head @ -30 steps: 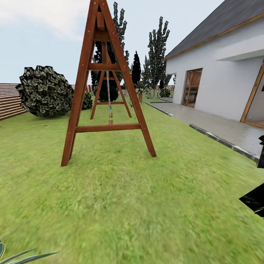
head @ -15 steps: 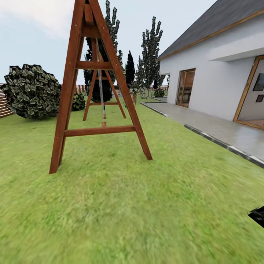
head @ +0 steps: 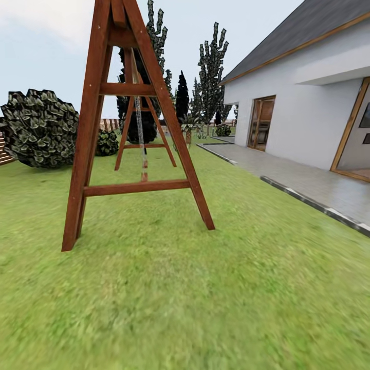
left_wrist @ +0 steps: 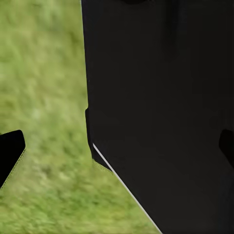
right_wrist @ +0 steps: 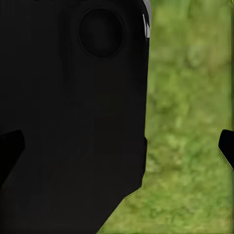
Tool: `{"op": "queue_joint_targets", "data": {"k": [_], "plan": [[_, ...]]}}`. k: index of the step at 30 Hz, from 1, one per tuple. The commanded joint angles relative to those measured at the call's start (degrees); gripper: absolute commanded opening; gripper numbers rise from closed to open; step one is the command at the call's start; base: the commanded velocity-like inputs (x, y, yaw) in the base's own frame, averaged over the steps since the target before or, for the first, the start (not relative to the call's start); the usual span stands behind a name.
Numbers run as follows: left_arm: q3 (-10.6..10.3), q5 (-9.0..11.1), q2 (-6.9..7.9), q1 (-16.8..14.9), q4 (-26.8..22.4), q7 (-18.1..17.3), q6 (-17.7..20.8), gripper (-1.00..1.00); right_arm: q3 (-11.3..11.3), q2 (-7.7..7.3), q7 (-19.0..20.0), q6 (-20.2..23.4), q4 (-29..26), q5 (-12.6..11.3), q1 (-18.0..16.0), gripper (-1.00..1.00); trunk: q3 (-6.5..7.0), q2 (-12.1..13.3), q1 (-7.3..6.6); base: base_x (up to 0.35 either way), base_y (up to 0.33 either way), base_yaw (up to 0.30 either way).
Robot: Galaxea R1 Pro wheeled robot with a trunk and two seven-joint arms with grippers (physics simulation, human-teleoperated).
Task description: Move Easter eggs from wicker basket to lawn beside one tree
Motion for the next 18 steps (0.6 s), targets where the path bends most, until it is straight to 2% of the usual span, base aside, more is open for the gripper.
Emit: {"op": "queue_joint_targets", "data": {"k": [1, 15, 18], "plan": [[-0.01, -0.03, 0.0, 0.04, -0.12, 0.02, 0.02, 1.0, 0.01, -0.03, 0.0, -0.02, -0.04, 0.0, 0.01, 1.0, -0.03, -0.01, 0.04, 0.338, 0.0, 0.0], [-0.01, -0.03, 0.0, 0.05, -0.11, 0.02, 0.02, 1.0, 0.01, -0.01, 0.01, -0.02, -0.05, 0.0, 0.01, 1.0, -0.03, -0.01, 0.04, 0.338, 0.0, 0.0], [-0.01, -0.03, 0.0, 0.04, -0.11, 0.02, 0.02, 1.0, 0.07, -0.05, 0.02, -0.09, -0.01, 0.0, 0.03, 1.0, -0.04, -0.01, 0.04, 0.338, 0.0, -0.145]]}}
